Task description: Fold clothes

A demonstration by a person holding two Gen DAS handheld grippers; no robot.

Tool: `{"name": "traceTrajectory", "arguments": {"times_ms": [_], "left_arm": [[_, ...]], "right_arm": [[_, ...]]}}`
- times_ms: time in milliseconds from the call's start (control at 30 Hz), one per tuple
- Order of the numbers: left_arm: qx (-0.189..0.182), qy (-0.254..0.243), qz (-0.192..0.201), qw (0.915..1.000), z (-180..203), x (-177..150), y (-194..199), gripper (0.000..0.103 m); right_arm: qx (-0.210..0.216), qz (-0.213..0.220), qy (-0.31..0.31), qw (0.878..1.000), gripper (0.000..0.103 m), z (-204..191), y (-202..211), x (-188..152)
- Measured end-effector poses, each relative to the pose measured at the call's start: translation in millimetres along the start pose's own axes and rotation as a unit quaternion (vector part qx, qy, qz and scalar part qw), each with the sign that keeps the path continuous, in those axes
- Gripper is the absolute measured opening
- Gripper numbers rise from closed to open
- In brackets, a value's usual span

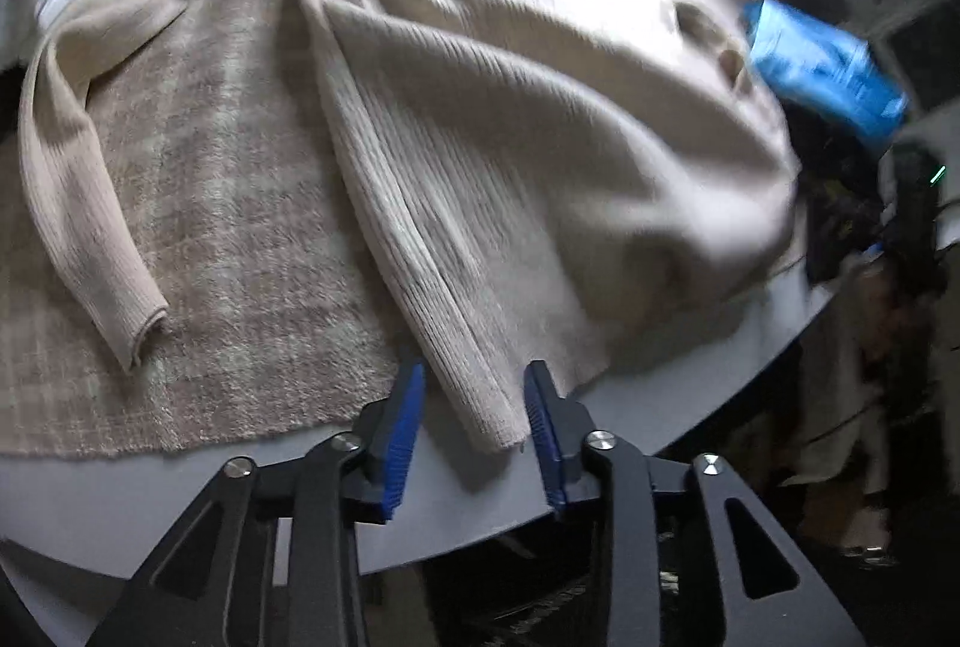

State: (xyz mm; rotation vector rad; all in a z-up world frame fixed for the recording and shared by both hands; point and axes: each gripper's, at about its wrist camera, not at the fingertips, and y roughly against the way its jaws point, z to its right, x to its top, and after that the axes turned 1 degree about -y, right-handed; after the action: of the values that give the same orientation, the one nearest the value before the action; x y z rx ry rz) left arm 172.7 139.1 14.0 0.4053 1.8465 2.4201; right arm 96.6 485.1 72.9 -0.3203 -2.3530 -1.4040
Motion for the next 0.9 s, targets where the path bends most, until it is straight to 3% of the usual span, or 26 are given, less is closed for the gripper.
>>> {"name": "traceTrajectory", "arguments": {"times_ms": [167,200,233,300,467,533,600,633,767,900], "left_arm": [[0.049,-0.028,-0.015,0.9983,20,3,-24,0.034],[0.055,-0.035,-0.008,0.9978,23,3,-25,0.025],[0.062,-0.043,-0.001,0.9972,25,3,-26,0.005],[0.038,-0.035,0.005,0.9987,20,3,-24,0.006],[-0.017,0.023,0.054,0.9981,-18,-10,22,0.005],[-0.025,0.07,0.065,0.9952,-50,-21,35,0.005],[-0.007,0.097,0.062,0.9934,-70,-26,37,0.005],[-0.005,0.104,0.061,0.9927,-76,-26,37,0.005],[-0.02,0.098,0.055,0.9935,-71,-22,30,0.005],[-0.028,0.091,0.044,0.9945,-65,-27,26,0.005]], "right_arm": [[-0.002,-0.003,0.016,1.0,0.004,-8,-3,0],[-0.001,-0.003,0.016,1.0,0.004,-7,-2,-1],[0.0,-0.003,0.017,1.0,0.004,-6,-2,-2],[0.003,-0.003,0.013,1.0,0.004,-4,0,-2],[0.034,0.004,-0.001,0.999,0.004,-9,10,0],[0.054,0.006,0.01,0.998,0.007,-20,12,2],[0.052,-0.002,0.013,0.999,0.017,-25,9,-2],[0.057,-0.003,0.014,0.998,0.017,-24,9,-8],[0.079,-0.039,0.016,0.996,0.019,-21,-4,-40],[0.103,-0.062,0.022,0.992,0.038,-29,-17,-64]]}}
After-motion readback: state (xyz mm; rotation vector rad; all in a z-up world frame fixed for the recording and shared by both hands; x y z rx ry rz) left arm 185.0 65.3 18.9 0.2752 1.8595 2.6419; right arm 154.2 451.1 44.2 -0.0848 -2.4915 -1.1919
